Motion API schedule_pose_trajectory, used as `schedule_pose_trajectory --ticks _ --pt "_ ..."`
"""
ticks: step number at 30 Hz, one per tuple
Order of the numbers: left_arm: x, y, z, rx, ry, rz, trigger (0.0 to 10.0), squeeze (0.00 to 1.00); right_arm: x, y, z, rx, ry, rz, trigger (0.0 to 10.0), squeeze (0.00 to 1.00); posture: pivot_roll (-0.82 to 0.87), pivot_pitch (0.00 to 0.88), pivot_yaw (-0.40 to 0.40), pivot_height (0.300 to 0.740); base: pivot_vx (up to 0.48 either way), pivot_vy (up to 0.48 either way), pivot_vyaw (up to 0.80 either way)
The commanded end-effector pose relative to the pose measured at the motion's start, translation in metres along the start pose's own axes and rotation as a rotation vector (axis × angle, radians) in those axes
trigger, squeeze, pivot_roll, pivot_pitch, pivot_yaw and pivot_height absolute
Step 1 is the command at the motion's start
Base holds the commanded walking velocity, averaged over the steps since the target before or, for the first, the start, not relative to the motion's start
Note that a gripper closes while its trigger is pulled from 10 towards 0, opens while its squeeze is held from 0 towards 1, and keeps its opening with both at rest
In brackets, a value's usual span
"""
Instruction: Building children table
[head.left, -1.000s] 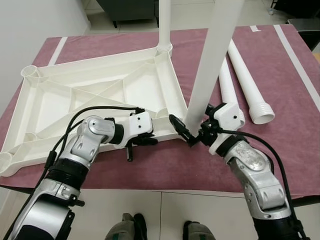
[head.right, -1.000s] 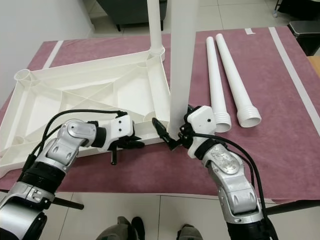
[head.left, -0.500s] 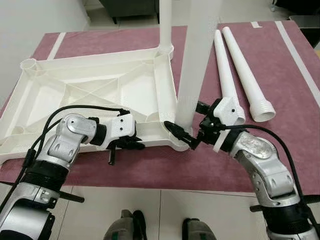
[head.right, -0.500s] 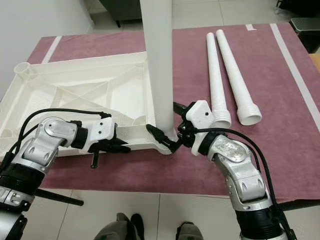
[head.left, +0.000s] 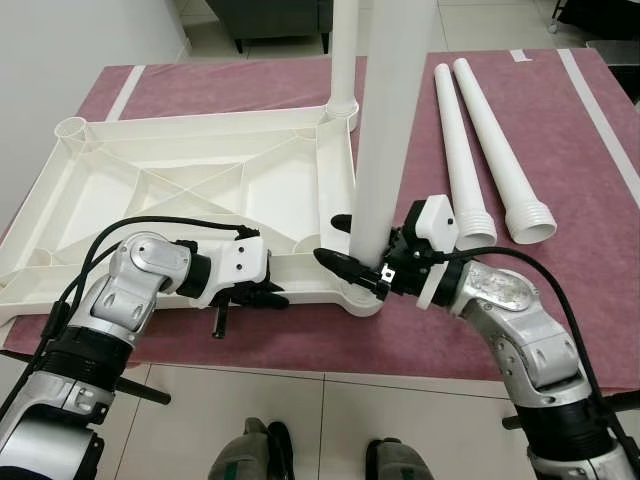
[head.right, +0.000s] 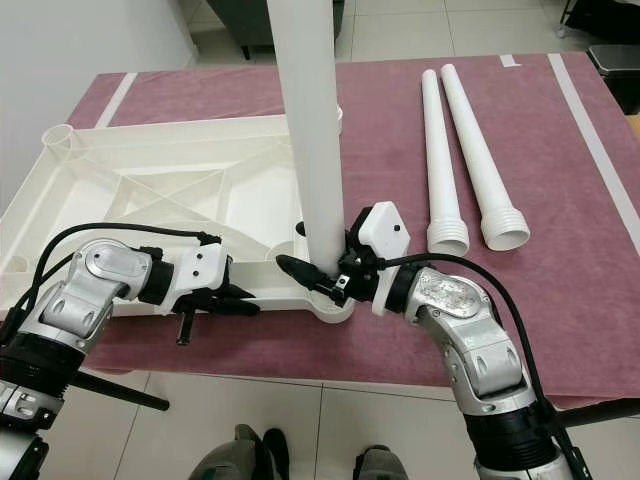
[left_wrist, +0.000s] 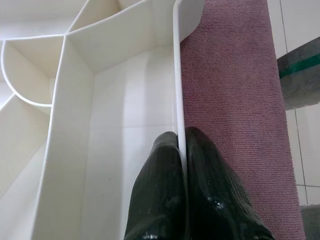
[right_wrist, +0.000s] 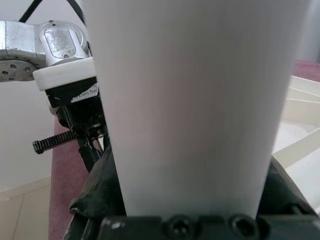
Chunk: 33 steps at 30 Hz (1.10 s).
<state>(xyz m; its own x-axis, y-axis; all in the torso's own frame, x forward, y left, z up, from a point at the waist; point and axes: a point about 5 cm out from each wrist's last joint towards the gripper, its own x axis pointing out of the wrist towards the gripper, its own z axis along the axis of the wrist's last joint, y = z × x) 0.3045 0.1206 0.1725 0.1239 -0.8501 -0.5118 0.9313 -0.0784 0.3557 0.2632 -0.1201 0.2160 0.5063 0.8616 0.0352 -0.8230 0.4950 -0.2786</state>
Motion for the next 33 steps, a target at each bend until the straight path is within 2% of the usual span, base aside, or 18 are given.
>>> schedule_pose_trajectory --ticks 1,2,4,8,10,11,15,16,19,21,22,25,28,33 --pt "-0.003 0.009 0.008 0.03 -0.031 0.102 0.0 0.0 0.0 0.004 -0.005 0.034 0.008 0.008 0.0 0.0 -0.09 0.148 0.147 0.74 0.0 0.0 0.0" --pt "0.003 0.015 0.009 0.01 -0.033 0.146 0.0 0.0 -0.003 0.003 -0.013 0.06 0.032 -0.048 0.0 0.0 -0.1 0.151 0.148 0.74 0.0 0.0 0.0" --pt "0.003 0.015 0.009 0.01 -0.033 0.146 0.0 0.0 -0.003 0.003 -0.013 0.06 0.032 -0.048 0.0 0.0 -0.1 0.151 0.148 0.74 0.0 0.0 0.0" --pt "0.015 0.025 0.009 -0.025 -0.028 0.231 0.0 0.0 -0.007 -0.003 -0.04 0.065 0.153 -0.239 0.0 0.0 -0.1 0.156 0.153 0.74 0.0 0.0 0.0" --pt "0.015 0.025 0.009 -0.025 -0.028 0.231 0.0 0.0 -0.007 -0.003 -0.04 0.065 0.153 -0.239 0.0 0.0 -0.1 0.156 0.153 0.74 0.0 0.0 0.0" --pt "0.021 0.035 0.01 -0.041 -0.019 0.291 0.0 0.0 -0.007 -0.009 -0.051 0.054 0.209 -0.362 0.0 0.0 -0.1 0.163 0.151 0.74 0.0 0.0 0.0" --pt "0.026 0.041 0.012 -0.054 -0.016 0.329 0.0 0.0 -0.006 -0.013 -0.057 0.047 0.241 -0.459 0.0 0.0 -0.1 0.166 0.15 0.74 0.0 0.0 0.0" --pt "0.031 0.046 0.014 -0.063 -0.017 0.349 0.0 0.0 -0.005 -0.018 -0.063 0.04 0.274 -0.542 0.0 0.0 -0.1 0.168 0.15 0.74 0.0 0.0 0.0" --pt "0.031 0.046 0.014 -0.063 -0.017 0.349 0.0 0.0 -0.005 -0.018 -0.063 0.04 0.274 -0.542 0.0 0.0 -0.1 0.168 0.15 0.74 0.0 0.0 0.0" --pt "0.041 0.054 0.019 -0.077 -0.017 0.385 0.0 0.0 -0.002 -0.026 -0.072 0.039 0.337 -0.708 0.0 0.0 -0.1 0.175 0.152 0.74 0.0 0.0 0.0" --pt "0.041 0.054 0.019 -0.077 -0.017 0.385 0.0 0.0 -0.002 -0.026 -0.072 0.039 0.337 -0.708 0.0 0.0 -0.1 0.175 0.152 0.74 0.0 0.0 0.0" --pt "0.05 0.067 0.028 -0.102 -0.025 0.45 0.0 0.0 0.001 -0.033 -0.079 0.041 0.401 -0.939 0.0 0.0 -0.1 0.175 0.152 0.74 0.0 0.0 0.0" --pt "0.052 0.071 0.03 -0.112 -0.021 0.474 0.0 0.0 0.002 -0.032 -0.081 0.048 0.407 -1.002 0.0 0.0 -0.1 0.176 0.153 0.74 0.0 0.0 0.0" --pt "0.053 0.071 0.03 -0.112 -0.019 0.471 0.0 0.0 0.003 -0.029 -0.082 0.049 0.402 -1.041 0.0 0.0 -0.1 0.176 0.153 0.74 0.0 0.0 0.0"
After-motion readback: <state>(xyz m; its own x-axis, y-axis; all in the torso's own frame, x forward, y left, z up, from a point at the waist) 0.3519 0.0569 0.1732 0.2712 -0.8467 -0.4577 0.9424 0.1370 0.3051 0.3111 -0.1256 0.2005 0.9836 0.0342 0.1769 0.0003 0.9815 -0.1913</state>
